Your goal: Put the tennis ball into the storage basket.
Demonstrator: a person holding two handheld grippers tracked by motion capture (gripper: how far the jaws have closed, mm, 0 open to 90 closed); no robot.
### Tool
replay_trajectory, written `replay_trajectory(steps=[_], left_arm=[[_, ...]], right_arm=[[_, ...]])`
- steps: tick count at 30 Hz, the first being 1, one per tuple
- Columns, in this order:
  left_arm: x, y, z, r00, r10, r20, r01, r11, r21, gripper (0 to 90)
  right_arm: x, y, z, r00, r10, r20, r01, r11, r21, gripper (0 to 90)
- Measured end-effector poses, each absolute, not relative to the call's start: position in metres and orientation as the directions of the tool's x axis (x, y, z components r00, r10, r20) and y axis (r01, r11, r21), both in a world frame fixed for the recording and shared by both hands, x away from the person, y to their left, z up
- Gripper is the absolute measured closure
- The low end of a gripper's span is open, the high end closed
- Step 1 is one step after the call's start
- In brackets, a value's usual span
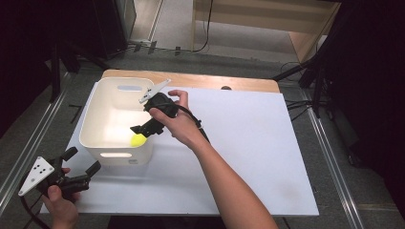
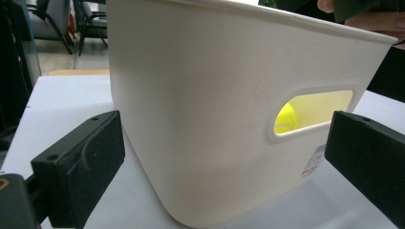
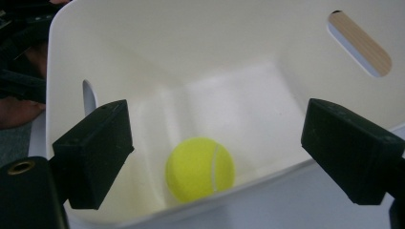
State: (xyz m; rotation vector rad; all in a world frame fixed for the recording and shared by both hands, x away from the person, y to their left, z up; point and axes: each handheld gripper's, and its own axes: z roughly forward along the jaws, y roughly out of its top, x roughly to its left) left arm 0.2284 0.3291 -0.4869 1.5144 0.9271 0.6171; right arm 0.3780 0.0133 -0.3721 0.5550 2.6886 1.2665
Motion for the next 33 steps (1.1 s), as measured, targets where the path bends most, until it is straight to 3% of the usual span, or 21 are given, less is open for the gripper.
replay_trajectory(steps=[2, 33], left_arm=[[0.228, 0.329, -0.487, 0.542, 0.831, -0.124, 0.206, 0.012, 0.979, 0.0], [0.229, 0.326, -0.487, 0.543, 0.834, -0.098, 0.207, -0.02, 0.978, 0.0]], right_arm=[[0.378, 0.008, -0.372, -0.924, 0.379, 0.049, 0.277, 0.574, 0.77, 0.0], [0.349, -0.093, -0.398, -0.837, 0.542, 0.071, 0.337, 0.408, 0.849, 0.0]])
